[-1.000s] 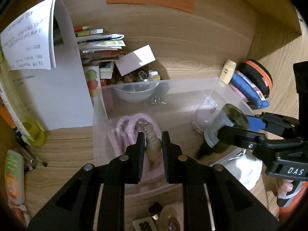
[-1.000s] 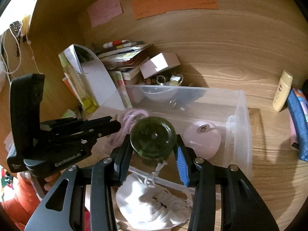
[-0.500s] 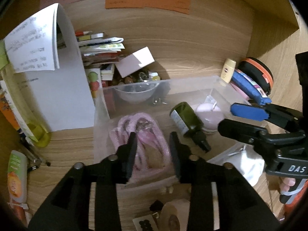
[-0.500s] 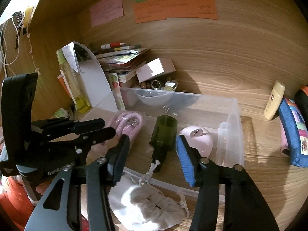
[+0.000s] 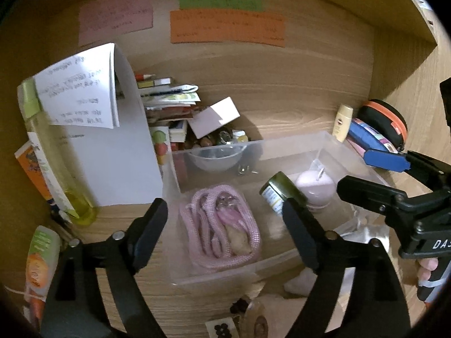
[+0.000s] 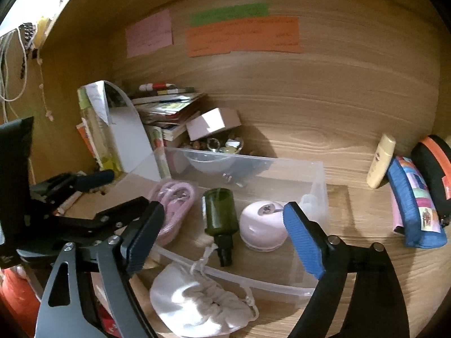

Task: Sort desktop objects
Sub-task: 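Grasp the beige jar with the left tool while the right tool grasps the white pouch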

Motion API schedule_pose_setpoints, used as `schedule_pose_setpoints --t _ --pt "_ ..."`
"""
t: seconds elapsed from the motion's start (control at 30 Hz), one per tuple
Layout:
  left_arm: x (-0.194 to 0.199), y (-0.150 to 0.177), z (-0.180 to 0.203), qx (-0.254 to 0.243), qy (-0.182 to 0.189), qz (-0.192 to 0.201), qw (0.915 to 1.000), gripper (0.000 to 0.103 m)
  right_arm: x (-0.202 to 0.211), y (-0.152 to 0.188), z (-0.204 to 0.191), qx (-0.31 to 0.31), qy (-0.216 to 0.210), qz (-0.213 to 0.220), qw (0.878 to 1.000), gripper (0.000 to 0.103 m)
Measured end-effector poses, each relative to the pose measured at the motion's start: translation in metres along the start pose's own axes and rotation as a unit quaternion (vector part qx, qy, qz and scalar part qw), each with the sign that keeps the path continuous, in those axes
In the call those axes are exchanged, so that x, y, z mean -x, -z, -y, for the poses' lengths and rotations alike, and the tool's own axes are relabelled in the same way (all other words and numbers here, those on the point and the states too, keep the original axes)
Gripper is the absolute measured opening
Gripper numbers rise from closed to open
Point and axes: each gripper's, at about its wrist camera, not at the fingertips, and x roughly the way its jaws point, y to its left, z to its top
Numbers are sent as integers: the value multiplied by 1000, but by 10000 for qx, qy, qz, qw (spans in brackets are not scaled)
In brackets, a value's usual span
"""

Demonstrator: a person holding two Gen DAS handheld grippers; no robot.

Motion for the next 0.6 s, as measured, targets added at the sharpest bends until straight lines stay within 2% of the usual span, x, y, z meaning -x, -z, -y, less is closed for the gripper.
schedule_pose_setpoints --t 0.03,0.13,0.3,0.5,0.6 --pt "0 0 0 6 -63 23 10000 90 0 0 1 2 42 -7 10000 85" --pt "4 -1 -5 71 -63 78 9999 91 3 -2 2 -5 72 30 10000 85" --pt "12 -1 -7 63 -134 163 9998 92 13 -3 -1 53 -77 178 9998 86" --pt "27 8 -10 114 -33 65 9999 92 29 1 0 -180 -418 43 9990 86" --pt "38 11 -10 78 -79 141 9998 93 41 5 -2 -199 -369 82 9991 86"
